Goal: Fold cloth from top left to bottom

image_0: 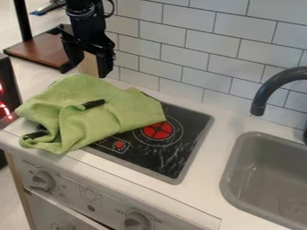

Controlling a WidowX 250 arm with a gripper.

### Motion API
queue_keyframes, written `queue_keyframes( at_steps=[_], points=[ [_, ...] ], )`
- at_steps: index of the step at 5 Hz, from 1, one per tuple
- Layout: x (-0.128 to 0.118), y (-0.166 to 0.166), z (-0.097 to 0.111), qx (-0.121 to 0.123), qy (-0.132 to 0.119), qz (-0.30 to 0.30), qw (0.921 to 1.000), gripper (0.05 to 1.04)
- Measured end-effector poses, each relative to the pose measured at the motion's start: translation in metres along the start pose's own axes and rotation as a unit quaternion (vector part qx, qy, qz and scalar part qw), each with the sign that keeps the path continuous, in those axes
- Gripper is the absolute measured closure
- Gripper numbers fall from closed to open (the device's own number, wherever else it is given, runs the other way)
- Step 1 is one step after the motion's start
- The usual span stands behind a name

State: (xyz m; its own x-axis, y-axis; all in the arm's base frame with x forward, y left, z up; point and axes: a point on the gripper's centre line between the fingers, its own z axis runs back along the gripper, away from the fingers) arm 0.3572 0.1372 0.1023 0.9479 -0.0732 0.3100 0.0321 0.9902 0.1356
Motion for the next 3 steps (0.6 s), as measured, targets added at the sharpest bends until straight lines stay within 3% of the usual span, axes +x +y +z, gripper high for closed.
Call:
queue_keyframes(
  at_steps=[2,3],
  points=[
    [-0.004,-0.012,-0.024,-0.018,0.038,0.008,0.9991,0.085],
    [0.008,-0.023,-0.033,-0.024,0.045,0.015,0.9986,0.085]
  ],
)
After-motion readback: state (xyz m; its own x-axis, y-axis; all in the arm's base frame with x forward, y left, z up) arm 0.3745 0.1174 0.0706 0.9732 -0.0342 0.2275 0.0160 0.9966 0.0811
